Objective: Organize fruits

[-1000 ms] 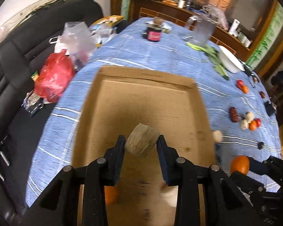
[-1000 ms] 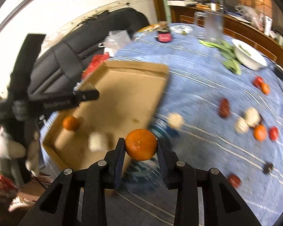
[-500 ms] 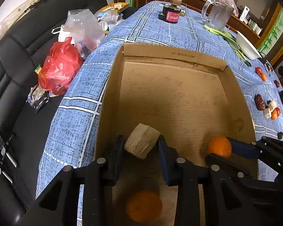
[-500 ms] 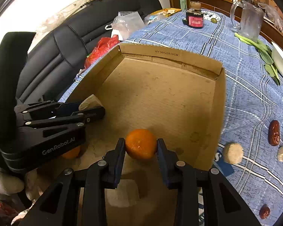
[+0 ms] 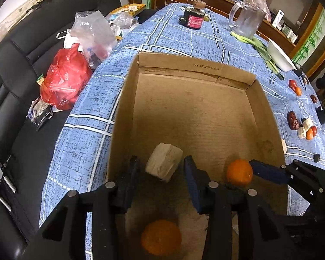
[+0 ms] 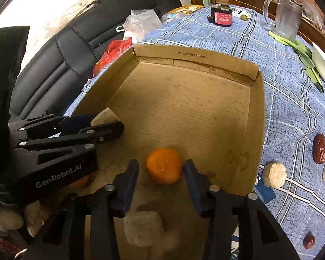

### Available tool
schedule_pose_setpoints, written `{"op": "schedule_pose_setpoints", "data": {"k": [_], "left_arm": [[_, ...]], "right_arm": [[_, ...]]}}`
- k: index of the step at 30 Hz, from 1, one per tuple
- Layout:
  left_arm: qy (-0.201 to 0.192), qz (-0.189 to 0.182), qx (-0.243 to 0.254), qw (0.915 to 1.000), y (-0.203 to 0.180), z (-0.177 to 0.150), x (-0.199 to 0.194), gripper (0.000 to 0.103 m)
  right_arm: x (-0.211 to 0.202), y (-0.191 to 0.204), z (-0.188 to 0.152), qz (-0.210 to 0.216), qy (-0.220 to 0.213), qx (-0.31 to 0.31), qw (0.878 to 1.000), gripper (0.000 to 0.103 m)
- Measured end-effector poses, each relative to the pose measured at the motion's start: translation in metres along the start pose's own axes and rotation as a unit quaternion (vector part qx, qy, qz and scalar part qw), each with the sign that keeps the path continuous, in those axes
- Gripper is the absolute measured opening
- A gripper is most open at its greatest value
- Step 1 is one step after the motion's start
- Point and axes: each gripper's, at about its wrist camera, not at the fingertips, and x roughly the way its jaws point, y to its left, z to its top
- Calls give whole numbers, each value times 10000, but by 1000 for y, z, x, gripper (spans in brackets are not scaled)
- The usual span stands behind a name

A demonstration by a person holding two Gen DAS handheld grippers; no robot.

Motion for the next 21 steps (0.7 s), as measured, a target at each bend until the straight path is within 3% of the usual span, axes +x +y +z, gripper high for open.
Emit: {"op": "schedule_pose_setpoints", "data": {"k": [5,7,10,14,19,21], "left_arm": [[-102,-32,-165,9998,4,-4,-12,41],[-130,-42,-206,9997,2,-6,-17,41],[-183,-45,-250,9995,-2,-10,-23,41],[-229,-44,-220,9995,-14,-14,-31,41],[-307,-111,-37,9995,-44,-21,-42,41],[-312,-169,36,9994,-57,-24,-44,41]], "right_arm": [[-18,4,-6,-79,-245,63,9996,68],[-30,1,-12,106,-426,291,9986,73],[-44,-10,-23,764,-507,866,9920,77],[-48,-24,-38,1415,-245,1429,9793,78],[-68,-59,-67,1407,-142,1713,9750,78],[-81,-81,-78,1188,-173,1866,9751,78]]}}
